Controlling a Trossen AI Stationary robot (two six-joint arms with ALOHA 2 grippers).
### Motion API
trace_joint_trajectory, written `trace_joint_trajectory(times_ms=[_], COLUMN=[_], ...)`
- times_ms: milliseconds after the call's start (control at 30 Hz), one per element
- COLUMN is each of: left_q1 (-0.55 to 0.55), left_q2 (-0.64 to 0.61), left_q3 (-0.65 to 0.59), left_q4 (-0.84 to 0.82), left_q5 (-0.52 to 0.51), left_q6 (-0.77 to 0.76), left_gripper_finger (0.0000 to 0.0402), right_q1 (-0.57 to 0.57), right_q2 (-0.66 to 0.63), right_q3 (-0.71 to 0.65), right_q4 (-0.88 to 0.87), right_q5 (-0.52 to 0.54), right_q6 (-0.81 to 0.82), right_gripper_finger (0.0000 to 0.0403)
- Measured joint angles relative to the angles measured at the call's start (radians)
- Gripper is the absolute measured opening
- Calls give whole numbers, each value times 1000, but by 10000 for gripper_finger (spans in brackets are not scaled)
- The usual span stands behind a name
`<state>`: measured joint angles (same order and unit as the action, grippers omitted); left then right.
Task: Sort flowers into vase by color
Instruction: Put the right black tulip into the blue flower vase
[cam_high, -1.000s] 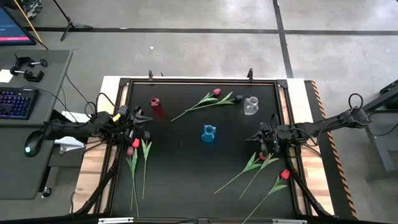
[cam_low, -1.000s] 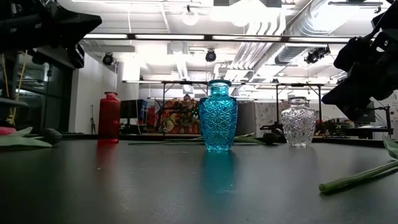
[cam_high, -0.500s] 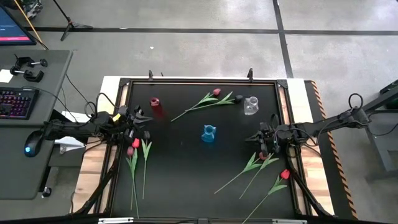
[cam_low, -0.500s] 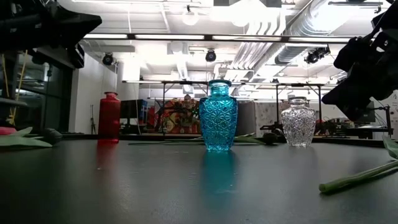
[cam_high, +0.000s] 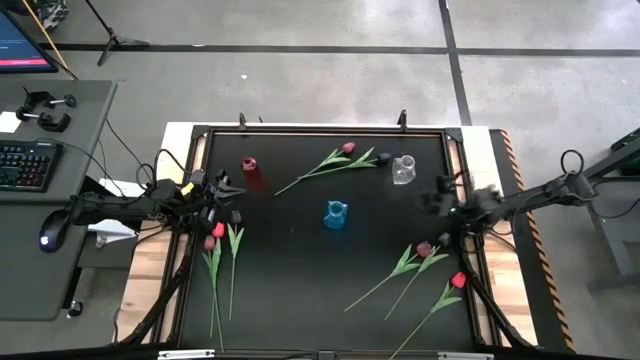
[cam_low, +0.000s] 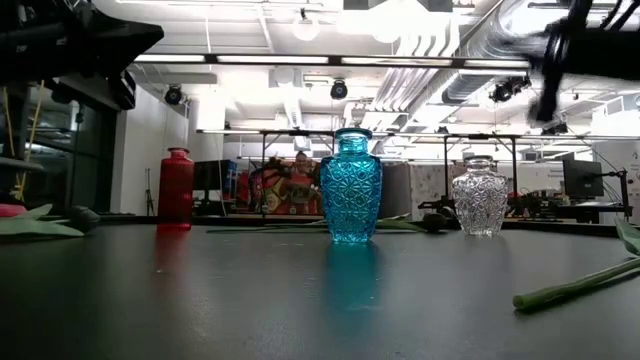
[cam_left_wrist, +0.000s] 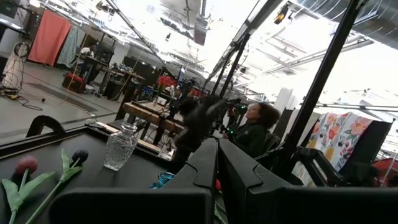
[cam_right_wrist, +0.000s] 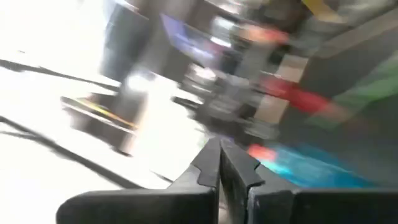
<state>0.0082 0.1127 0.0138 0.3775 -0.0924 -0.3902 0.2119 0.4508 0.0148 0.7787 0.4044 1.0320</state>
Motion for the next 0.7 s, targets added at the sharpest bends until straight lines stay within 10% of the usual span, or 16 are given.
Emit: trace_joint_trajectory(times_ms=[133, 267, 467, 700], left_q1=[0, 0, 0, 0], left_q2=[0, 0, 0, 0], left_q3=[0, 0, 0, 0], left_q4=[0, 0, 0, 0], left_q5=[0, 0, 0, 0], left_q6=[0, 0, 0, 0], left_gripper_finger=[3, 3, 3, 3], right_q1=[42, 182, 412, 562], right_q2=[97, 231, 489, 651], right_q3=[123, 374, 665, 668], right_q4=[34, -584, -1473, -1564], right_q5=[-351, -522, -523, -335], right_q6=[56, 132, 335, 1084], right_gripper_finger=[0, 4, 54, 143])
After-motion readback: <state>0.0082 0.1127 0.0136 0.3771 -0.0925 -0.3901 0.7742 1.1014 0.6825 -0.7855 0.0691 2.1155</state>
